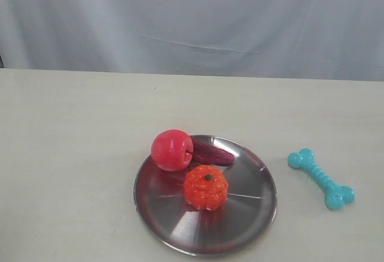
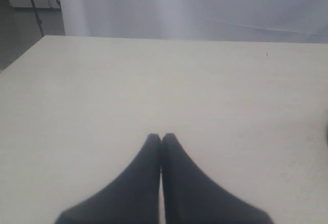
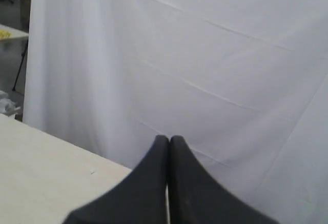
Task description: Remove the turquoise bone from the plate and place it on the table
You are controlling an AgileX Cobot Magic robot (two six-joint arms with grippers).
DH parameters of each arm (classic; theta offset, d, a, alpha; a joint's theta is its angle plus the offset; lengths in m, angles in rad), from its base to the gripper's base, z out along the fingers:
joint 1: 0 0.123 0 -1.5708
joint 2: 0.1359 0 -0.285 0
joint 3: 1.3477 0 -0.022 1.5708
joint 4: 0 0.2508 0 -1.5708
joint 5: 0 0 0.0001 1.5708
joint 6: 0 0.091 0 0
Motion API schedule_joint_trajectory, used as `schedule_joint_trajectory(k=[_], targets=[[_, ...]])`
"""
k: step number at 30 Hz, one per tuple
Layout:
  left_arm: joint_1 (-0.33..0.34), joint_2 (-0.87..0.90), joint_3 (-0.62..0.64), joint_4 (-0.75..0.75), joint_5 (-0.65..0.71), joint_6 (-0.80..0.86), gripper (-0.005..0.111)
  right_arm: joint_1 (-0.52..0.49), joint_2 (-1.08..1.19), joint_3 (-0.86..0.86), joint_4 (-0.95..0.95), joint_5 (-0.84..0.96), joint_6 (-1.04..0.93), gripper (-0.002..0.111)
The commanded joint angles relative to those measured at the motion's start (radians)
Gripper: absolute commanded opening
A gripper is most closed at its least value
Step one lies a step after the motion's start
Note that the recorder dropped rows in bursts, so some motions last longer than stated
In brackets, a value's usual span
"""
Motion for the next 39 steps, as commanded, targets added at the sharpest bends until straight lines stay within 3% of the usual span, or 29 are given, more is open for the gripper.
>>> schedule_joint_trajectory(k=[1,8,18,27,39], targets=[[-0.008,-0.001,0.003,-0.006,-0.005,-0.004,0.000,0.003,-0.173,0.131,-0.076,-0.046,0.119,-0.001],[-0.008,-0.001,0.003,-0.006,-0.005,-0.004,0.000,0.003,-0.404,0.307,-0.113,-0.048,0.254,-0.001],[-0.008,-0.001,0.003,-0.006,-0.005,-0.004,0.000,0.003,-0.718,0.540,-0.115,-0.050,0.277,-0.001],[-0.008,-0.001,0.003,-0.006,-0.005,-0.004,0.000,-0.001,-0.733,0.567,0.036,0.023,0.290,-0.001],[-0.008,-0.001,0.003,-0.006,-0.005,-0.004,0.000,-0.001,-0.733,0.567,0.036,0.023,0.288,-0.001]])
